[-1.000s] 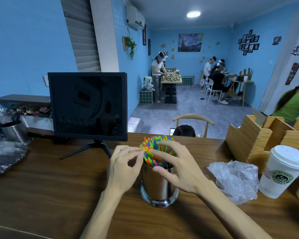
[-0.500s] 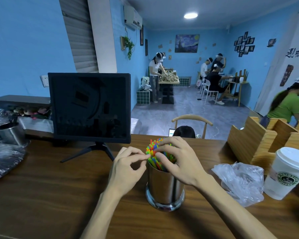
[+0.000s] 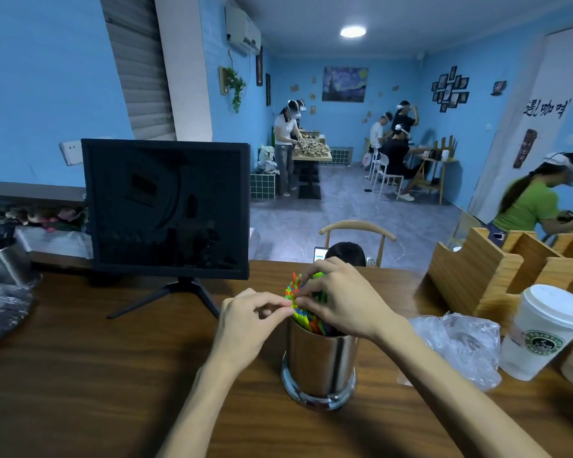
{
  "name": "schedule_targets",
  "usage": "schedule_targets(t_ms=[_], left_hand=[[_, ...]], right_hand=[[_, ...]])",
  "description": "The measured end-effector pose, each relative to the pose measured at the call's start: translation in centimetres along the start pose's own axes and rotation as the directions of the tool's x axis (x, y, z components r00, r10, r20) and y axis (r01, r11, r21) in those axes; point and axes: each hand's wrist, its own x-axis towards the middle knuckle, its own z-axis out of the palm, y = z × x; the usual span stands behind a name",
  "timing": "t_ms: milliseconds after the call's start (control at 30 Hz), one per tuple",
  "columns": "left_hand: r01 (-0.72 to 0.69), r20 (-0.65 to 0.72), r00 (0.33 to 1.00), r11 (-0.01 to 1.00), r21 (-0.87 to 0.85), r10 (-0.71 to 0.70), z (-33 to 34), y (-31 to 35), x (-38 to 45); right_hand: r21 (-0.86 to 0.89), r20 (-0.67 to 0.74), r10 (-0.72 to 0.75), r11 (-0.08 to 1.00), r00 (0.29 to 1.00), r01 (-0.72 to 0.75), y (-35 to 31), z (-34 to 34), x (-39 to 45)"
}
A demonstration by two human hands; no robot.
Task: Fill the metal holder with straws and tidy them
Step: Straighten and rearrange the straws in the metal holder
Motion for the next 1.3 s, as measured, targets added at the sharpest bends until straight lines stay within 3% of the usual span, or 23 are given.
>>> schedule_targets(t_ms=[300, 467, 600, 733, 800, 867, 967, 1167, 1233, 1300], left_hand=[[0.041, 0.013, 0.999, 0.991, -0.130, -0.039, -0.8, 0.7, 0.6], [-0.006, 0.013, 1.000, 0.990, -0.141, 0.008, -0.7, 1.3, 1.2], [0.080, 0.009, 0.997, 0.926, -0.368, -0.082, -1.2, 2.9, 2.8], [0.044, -0.182, 0.966, 0.805, -0.591, -0.186, -2.3, 4.5, 4.0], [0.016, -0.254, 0.936, 0.752, -0.659, -0.242, -2.8, 4.8, 4.4], [-0.011, -0.302, 0.914, 0.729, -0.684, -0.270, -3.0, 5.1, 4.6], [0.006, -0.313, 0.889, 0.693, -0.721, -0.333, -2.7, 5.3, 4.7], [0.088, -0.356, 0.750, 0.618, -0.782, -0.557, -1.7, 4.5, 4.7], [0.134, -0.311, 0.729, 0.573, -0.809, -0.609, -1.2, 4.4, 4.5], [0.199, -0.154, 0.759, 0.451, -0.870, -0.632, -0.5, 4.6, 4.1]], right_hand=[[0.132, 0.023, 0.115, 0.984, 0.993, -0.117, -0.5, -1.3, 0.2], [0.307, 0.003, 0.216, 0.929, 0.976, -0.206, -0.5, -2.8, 0.9], [0.349, -0.217, 0.248, 0.923, 0.944, -0.162, -1.0, -5.0, 1.4], [0.479, -0.520, 0.361, 0.874, 0.774, -0.086, -2.0, -7.6, 0.7], [0.592, -0.561, 0.447, 0.805, 0.697, -0.041, -2.2, -8.3, 0.1], [0.712, -0.525, 0.532, 0.702, 0.664, 0.001, -2.2, -8.4, -0.4], [0.845, -0.403, 0.634, 0.534, 0.660, 0.002, -2.0, -7.4, -1.2], [0.988, -0.131, 0.782, 0.151, 0.610, 0.019, -1.0, -5.7, -3.2], [0.998, -0.070, 0.793, 0.058, 0.605, 0.040, -0.8, -5.2, -3.4], [1.000, -0.020, 0.780, 0.010, 0.626, 0.019, -1.0, -4.7, -3.4]])
